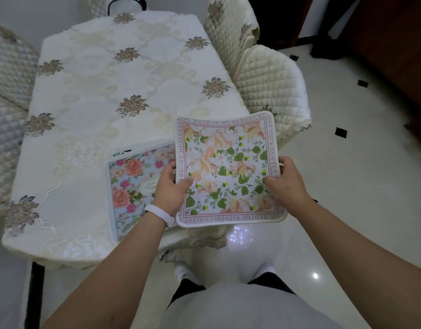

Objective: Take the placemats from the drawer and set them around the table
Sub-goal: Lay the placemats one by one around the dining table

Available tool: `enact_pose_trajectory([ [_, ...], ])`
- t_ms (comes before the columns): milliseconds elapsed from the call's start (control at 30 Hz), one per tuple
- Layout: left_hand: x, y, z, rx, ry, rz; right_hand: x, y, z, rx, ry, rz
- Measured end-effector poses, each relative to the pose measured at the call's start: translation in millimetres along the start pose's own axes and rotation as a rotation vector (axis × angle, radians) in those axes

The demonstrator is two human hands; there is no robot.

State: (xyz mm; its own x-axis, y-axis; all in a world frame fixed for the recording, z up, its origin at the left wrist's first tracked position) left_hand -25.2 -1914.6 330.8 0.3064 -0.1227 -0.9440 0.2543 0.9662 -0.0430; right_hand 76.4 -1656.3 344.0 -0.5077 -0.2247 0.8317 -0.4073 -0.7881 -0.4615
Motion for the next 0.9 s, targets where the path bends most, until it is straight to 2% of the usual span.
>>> enact_pose_trajectory([
  [267,-30,155,9,0.099,0.046,-0.076,-48,-138,-18,-0.083,-0.002,-0.079],
  [467,-46,261,16,0.242,0.096,-0.107,-82,-236,-20,-0.17,0.014,-0.109],
  [700,-57,352,-2,0.41,0.144,-0.219,-122,-311,-20,-0.315,0.089,-0.179],
  [900,-56,429,-36,0.534,0.103,-0.239,-151,-347,-44,-0.419,0.21,-0.192],
])
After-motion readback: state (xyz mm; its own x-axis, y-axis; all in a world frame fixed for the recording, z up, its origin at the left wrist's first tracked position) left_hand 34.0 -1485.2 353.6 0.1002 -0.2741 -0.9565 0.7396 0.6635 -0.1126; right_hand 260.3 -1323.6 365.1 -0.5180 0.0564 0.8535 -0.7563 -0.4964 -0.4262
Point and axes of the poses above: each hand's wrist, its own z-axis away from the middle knuckle, its own y-axis out of the palm, x = y × z, the point moved 3 cm from there along -z, towards the middle knuckle, and after that the axes turned 1 degree about -z, right-handed, at the moved point
